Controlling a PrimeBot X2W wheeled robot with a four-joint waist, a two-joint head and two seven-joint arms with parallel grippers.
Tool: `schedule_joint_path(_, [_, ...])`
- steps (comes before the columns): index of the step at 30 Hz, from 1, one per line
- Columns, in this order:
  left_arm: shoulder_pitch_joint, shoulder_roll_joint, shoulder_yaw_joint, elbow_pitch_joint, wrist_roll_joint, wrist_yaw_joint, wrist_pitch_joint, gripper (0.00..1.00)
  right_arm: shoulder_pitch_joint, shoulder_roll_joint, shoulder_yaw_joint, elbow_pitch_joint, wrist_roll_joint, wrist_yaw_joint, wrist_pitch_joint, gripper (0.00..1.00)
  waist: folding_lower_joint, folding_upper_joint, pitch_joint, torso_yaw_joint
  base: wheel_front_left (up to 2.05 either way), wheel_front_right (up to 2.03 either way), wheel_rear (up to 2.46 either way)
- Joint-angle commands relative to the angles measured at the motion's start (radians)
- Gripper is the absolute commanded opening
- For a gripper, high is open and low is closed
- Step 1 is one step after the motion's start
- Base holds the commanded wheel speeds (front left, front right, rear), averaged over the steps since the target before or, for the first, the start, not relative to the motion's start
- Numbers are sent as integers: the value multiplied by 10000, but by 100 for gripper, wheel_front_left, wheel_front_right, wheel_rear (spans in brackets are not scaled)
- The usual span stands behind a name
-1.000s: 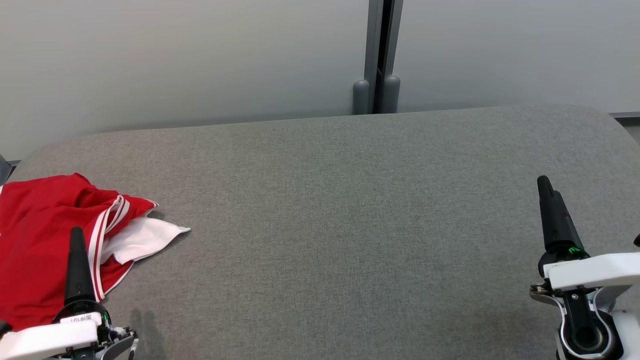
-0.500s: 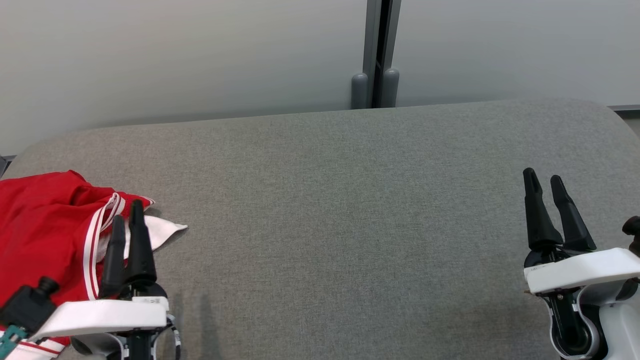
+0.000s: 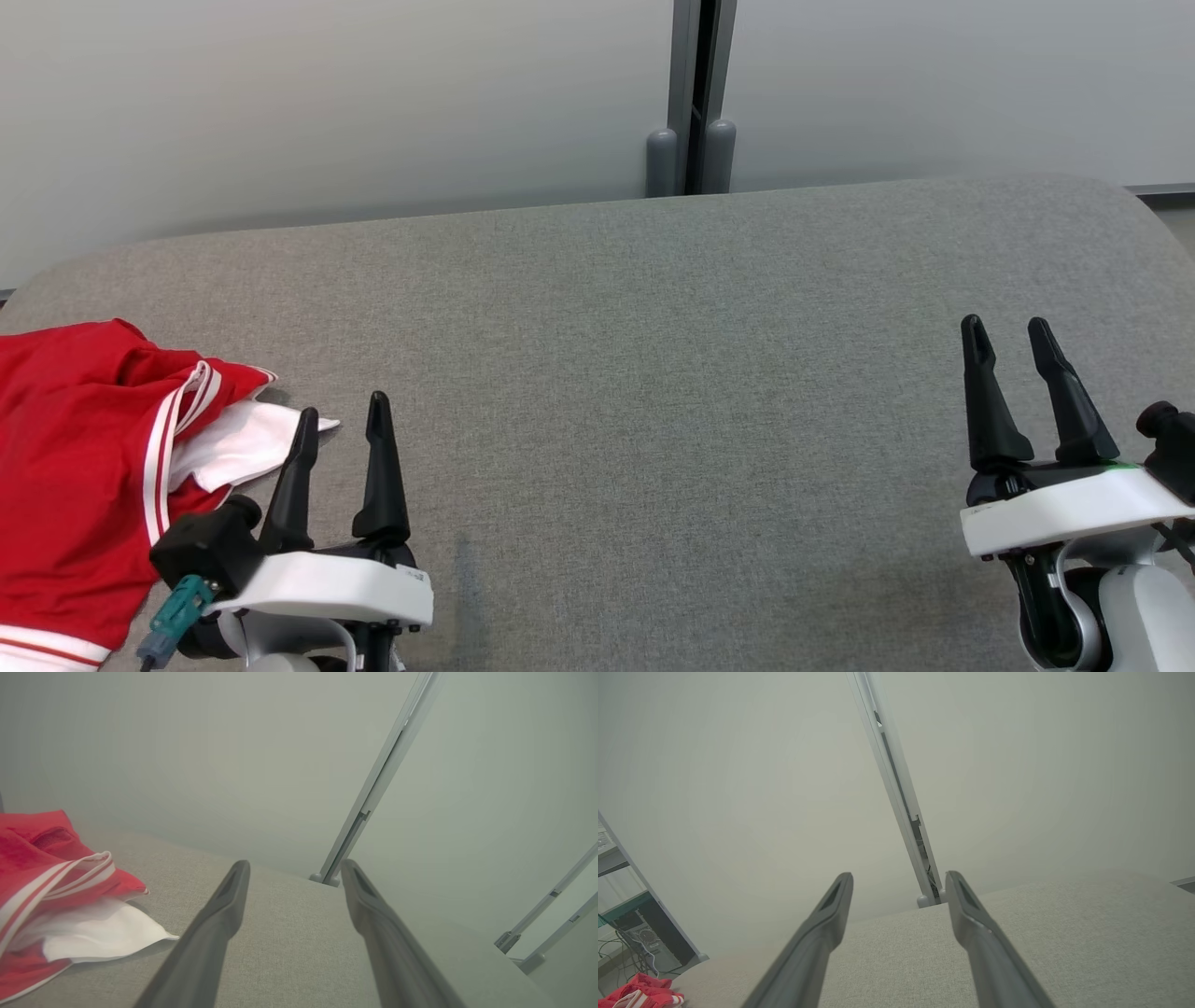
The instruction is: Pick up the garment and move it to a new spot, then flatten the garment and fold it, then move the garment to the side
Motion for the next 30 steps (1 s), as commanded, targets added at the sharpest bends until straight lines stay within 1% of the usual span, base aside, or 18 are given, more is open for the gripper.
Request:
schedule_joint_path(1, [-259,56,-153,15,412,200,-89,100,-57,-44,18,-199,-349,14,-131,100,0,-1,15,-5,0,0,0])
schedule_joint_path(4, [-297,122,-431,303,813,475,-156,100,-1,-9,5,-207,-626,15,-211,100,0,-1,30,-7,0,0,0])
schedule_joint_path(6, [-336,141,-582,496,998,622,-199,100,70,64,-15,-163,-528,15,-268,100,0,-1,30,-4,0,0,0])
schedule_joint_path(8, [-370,170,-727,629,1175,748,-244,100,150,93,45,6,-486,15,-322,100,0,-1,26,-3,0,0,0])
schedule_joint_path(18, [-492,302,-1230,888,2119,1335,-447,100,164,141,45,312,-1176,17,-576,100,0,-1,64,-51,0,0,0])
schedule_joint_path(25, [-546,330,-1476,944,2518,1464,-572,100,184,166,24,354,-1531,17,-714,100,0,-1,139,-79,0,0,0])
schedule_joint_path(30, [-583,309,-1643,1093,2898,1636,-668,100,213,178,100,436,-1694,18,-821,100,0,-1,193,-85,0,0,0])
